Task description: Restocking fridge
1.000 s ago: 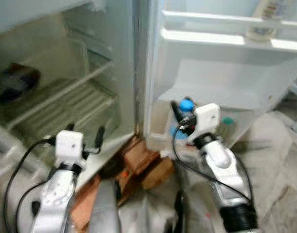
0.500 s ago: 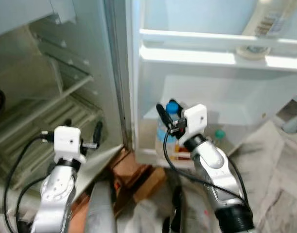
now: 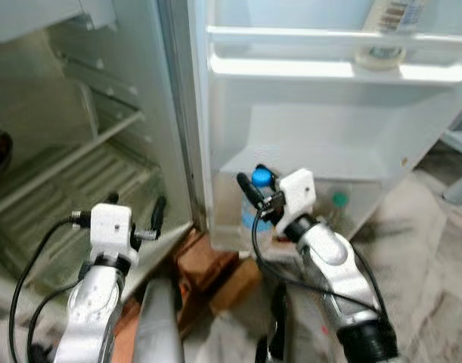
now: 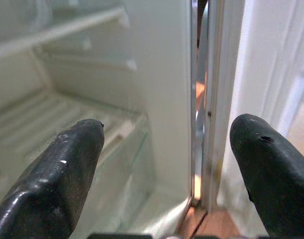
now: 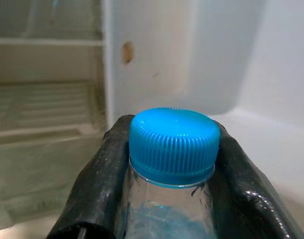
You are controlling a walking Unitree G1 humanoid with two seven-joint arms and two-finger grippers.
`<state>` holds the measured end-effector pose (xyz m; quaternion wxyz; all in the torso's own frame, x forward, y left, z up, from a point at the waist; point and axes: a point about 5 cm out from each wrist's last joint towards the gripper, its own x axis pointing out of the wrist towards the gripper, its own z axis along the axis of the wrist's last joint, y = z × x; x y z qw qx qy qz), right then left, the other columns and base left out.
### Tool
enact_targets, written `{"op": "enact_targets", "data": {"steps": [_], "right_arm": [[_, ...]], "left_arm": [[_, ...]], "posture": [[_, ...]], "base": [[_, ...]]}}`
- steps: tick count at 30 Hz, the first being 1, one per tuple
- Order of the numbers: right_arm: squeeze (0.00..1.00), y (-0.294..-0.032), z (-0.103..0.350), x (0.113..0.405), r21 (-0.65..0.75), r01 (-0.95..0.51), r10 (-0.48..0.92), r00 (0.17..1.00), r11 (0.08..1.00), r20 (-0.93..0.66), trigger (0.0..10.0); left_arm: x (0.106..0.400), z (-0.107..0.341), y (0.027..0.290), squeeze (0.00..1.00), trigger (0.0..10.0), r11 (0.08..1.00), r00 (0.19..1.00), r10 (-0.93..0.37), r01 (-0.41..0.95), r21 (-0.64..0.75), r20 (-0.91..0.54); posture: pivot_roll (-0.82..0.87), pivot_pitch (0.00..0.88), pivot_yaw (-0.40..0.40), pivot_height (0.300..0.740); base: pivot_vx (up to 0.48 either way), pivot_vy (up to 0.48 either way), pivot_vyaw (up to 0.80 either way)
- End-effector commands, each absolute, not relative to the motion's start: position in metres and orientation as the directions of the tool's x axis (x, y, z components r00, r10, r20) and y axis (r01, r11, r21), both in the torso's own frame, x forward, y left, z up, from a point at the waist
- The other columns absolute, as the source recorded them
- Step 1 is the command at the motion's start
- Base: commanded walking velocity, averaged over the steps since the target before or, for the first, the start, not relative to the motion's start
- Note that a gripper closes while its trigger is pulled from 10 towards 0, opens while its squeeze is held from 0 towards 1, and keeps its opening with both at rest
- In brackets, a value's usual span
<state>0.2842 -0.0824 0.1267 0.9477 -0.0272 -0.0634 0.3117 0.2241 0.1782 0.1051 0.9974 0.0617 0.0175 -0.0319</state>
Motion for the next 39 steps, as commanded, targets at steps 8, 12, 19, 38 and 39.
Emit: {"op": "enact_targets", "data": {"steps": [8,12,19,38,39], "right_arm": [[0.0,-0.053,0.15,0.311,-0.267,-0.591,0.645,0.736,0.761,0.208,10.0],[0.0,-0.049,0.157,0.327,-0.338,-0.546,0.629,0.743,0.767,0.228,10.0],[0.0,-0.052,0.149,0.348,-0.391,-0.438,0.542,0.813,0.81,0.212,10.0],[0.0,-0.067,0.115,0.353,-0.396,-0.342,0.412,0.905,0.852,0.106,10.0],[0.0,-0.067,0.115,0.353,-0.396,-0.342,0.412,0.905,0.852,0.106,10.0]], "left_arm": [[0.198,0.117,0.195,0.0,10.0,0.988,0.998,0.018,-0.008,0.155,-0.063],[0.189,0.125,0.196,0.0,10.0,0.987,0.997,0.03,-0.019,0.159,-0.066],[0.18,0.132,0.199,0.0,10.0,0.986,0.996,0.048,-0.034,0.166,-0.081],[0.168,0.142,0.196,0.0,10.0,0.983,0.993,0.039,-0.018,0.183,-0.108],[0.168,0.142,0.196,0.0,10.0,0.983,0.993,0.039,-0.018,0.183,-0.108]], "posture": [[0.25,0.236,-0.025,0.557],[0.28,0.284,-0.035,0.557],[0.31,0.324,-0.031,0.557],[0.35,0.377,-0.007,0.557],[0.35,0.377,-0.007,0.557]], "base": [[0.0,0.0,0.0],[0.0,0.0,0.0],[0.0,0.0,0.0],[0.0,0.0,0.0],[0.0,0.0,0.0]]}}
